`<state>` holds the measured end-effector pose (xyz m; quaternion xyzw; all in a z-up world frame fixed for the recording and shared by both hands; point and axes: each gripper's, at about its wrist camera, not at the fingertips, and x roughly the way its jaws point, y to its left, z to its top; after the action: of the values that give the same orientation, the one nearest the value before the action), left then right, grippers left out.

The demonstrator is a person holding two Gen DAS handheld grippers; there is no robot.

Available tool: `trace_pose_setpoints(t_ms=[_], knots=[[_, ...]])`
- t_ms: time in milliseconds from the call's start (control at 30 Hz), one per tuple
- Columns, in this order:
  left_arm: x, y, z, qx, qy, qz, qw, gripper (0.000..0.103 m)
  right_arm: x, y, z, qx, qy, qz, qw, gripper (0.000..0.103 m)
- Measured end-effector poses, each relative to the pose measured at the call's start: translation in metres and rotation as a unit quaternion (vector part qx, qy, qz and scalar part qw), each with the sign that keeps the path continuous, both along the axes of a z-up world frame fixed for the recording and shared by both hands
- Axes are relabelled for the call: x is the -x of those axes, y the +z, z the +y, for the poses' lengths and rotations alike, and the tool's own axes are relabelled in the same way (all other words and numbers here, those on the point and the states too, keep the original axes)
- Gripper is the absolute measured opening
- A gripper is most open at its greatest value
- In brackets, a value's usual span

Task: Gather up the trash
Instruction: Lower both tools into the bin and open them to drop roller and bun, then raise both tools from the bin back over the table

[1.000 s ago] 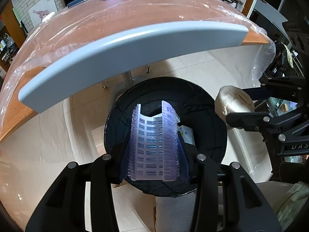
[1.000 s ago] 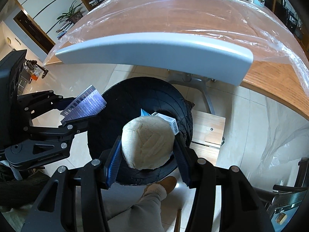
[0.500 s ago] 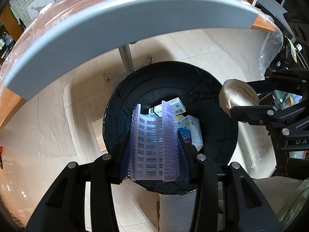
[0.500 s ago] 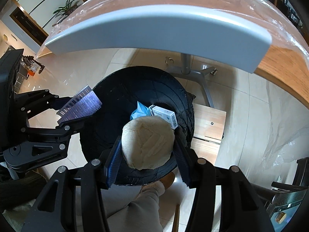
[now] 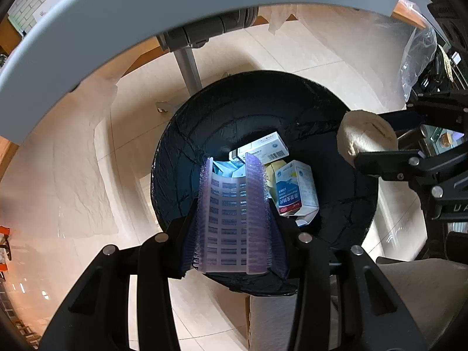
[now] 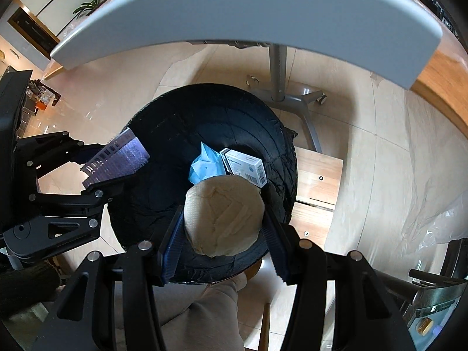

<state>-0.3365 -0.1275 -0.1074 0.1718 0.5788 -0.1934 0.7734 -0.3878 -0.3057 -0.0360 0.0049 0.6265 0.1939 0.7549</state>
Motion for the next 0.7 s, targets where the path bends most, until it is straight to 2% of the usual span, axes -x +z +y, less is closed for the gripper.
trace_pose_setpoints(t_ms=[133,200,233,267,467,600,700], knots=[[-0.001,-0.004,0.002,0.000,-0.001,0.003,1.0000,0.045,-0.002,-0.003,-0.001,0.003,-0.005,0.003,1.000,0.052],[-0.003,-0.003,0.002,0.001,0.002,0.001,1.0000,0.049,-0.002,-0.003,-0.003,-0.002,-0.012,0.004,1.000,0.060],[-0.004,-0.002,0.003,0.001,0.005,-0.002,1.0000,0.057,-0.002,-0.002,-0.005,-0.007,-0.018,0.003,1.000,0.071],[-0.004,0.000,0.005,0.007,0.008,-0.005,0.9999,0.063,-0.002,0.000,-0.008,-0.011,-0.024,0.001,1.000,0.076],[-0.004,0.009,0.014,0.026,0.028,-0.008,0.9993,0.066,0.004,0.018,-0.022,-0.017,-0.040,-0.015,0.999,0.076],[0.004,0.029,0.018,0.046,0.024,-0.022,0.9984,0.066,0.016,0.057,-0.032,-0.036,-0.042,-0.056,0.997,0.076],[0.014,0.062,0.016,0.073,0.004,-0.050,0.9961,0.066,0.020,0.099,-0.038,-0.043,-0.043,-0.113,0.992,0.079]])
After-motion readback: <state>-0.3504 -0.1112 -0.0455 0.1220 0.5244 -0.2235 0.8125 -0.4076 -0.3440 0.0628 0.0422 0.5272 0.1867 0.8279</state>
